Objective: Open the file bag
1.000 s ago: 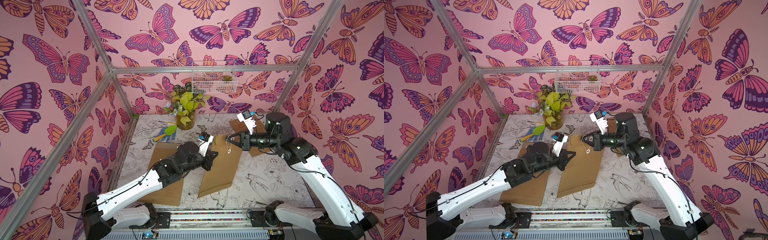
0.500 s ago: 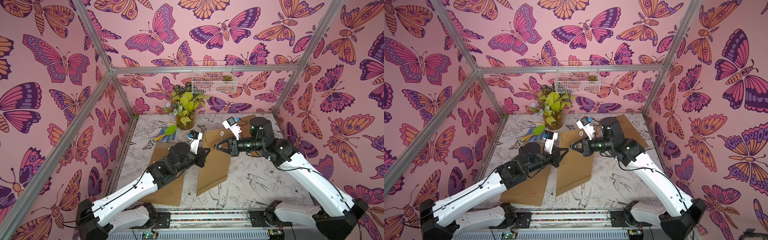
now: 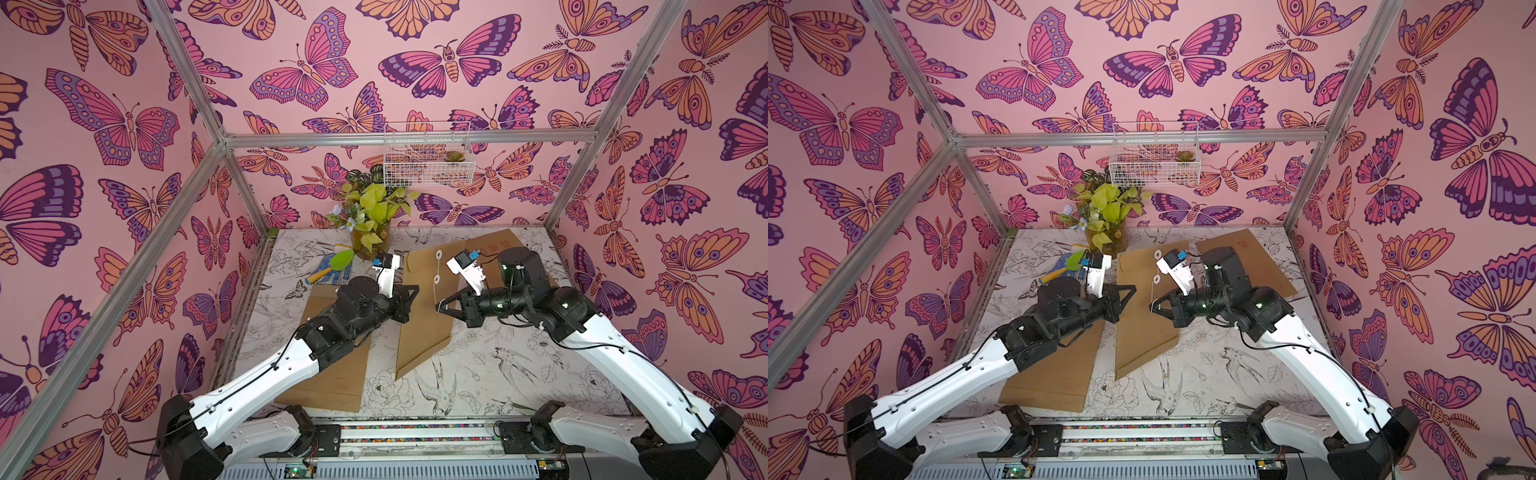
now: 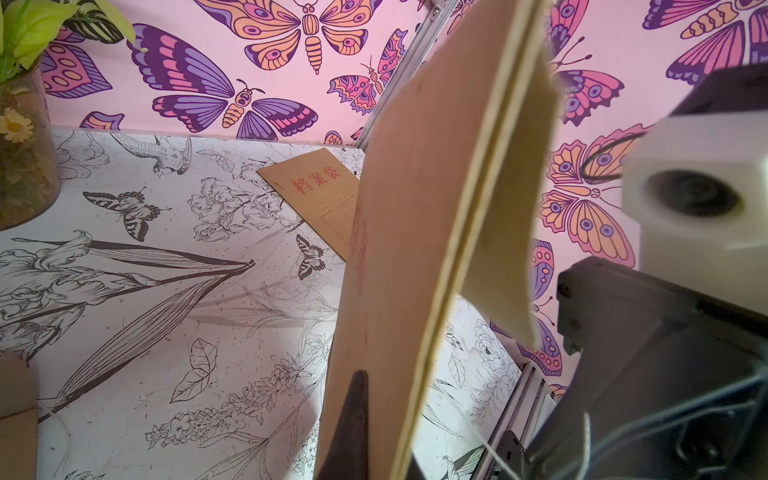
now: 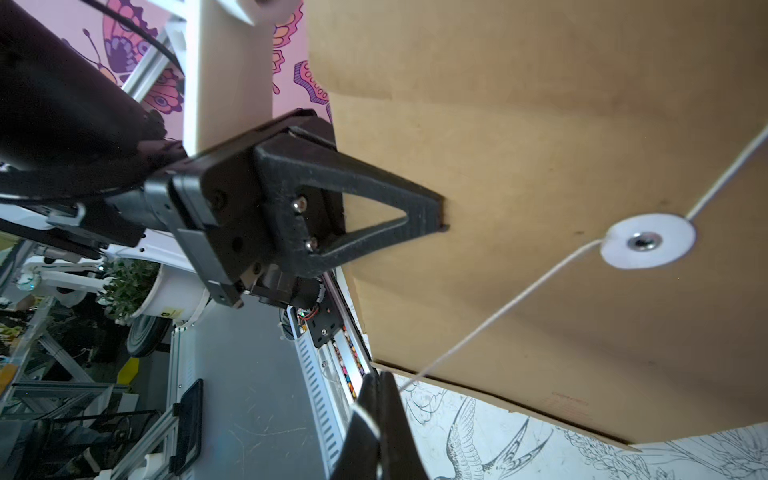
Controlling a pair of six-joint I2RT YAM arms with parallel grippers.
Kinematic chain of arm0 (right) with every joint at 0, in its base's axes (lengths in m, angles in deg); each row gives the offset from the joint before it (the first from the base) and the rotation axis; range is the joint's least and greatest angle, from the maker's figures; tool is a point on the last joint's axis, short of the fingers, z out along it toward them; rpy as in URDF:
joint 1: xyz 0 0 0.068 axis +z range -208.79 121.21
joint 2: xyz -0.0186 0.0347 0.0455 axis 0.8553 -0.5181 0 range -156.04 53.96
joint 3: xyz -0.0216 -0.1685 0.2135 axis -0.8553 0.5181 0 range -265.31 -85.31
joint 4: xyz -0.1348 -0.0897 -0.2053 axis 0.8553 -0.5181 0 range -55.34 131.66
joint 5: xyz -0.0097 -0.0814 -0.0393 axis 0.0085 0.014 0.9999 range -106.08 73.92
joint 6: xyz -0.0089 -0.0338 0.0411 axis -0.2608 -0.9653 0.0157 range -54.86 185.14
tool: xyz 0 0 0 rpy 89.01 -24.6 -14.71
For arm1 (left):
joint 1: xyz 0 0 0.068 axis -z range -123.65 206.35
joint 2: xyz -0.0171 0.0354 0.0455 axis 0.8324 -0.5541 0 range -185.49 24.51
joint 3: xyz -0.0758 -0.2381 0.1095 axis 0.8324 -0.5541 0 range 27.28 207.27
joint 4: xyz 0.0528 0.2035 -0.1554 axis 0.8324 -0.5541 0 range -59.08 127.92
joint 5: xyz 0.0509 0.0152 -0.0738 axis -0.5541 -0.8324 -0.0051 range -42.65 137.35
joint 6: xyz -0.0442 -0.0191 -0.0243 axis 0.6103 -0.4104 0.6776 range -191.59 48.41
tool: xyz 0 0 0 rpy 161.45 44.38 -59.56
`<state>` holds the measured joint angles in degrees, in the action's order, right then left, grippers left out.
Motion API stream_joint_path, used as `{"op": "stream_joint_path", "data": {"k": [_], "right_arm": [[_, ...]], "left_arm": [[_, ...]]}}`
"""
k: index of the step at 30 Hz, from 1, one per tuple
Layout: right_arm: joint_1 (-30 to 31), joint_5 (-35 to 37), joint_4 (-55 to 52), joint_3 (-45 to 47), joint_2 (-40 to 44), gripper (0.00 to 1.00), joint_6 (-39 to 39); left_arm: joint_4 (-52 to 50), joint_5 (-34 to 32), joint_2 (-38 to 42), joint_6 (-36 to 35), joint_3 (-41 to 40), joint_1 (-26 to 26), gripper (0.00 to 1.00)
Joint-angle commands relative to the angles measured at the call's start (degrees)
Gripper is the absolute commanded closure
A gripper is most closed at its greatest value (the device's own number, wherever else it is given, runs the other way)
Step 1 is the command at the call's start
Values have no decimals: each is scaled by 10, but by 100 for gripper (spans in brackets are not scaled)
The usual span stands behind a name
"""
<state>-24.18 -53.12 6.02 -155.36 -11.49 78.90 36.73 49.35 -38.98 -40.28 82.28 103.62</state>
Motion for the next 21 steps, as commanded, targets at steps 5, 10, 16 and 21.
{"op": "stream_joint_path", "data": {"k": [5, 10, 16, 21], "right_arm": [[3, 83, -56, 3, -1, 100, -73], [3, 118, -40, 34, 15, 100, -76], [2, 156, -30, 42, 13, 100, -82], [-5, 238, -17, 47, 15, 100, -70]], "left_arm": [[40, -30, 28, 18, 3, -3, 100], [39, -28, 38, 26, 0, -3, 100], [41, -23, 56, 29, 0, -3, 100], [26, -28, 77, 25, 0, -3, 100]]}}
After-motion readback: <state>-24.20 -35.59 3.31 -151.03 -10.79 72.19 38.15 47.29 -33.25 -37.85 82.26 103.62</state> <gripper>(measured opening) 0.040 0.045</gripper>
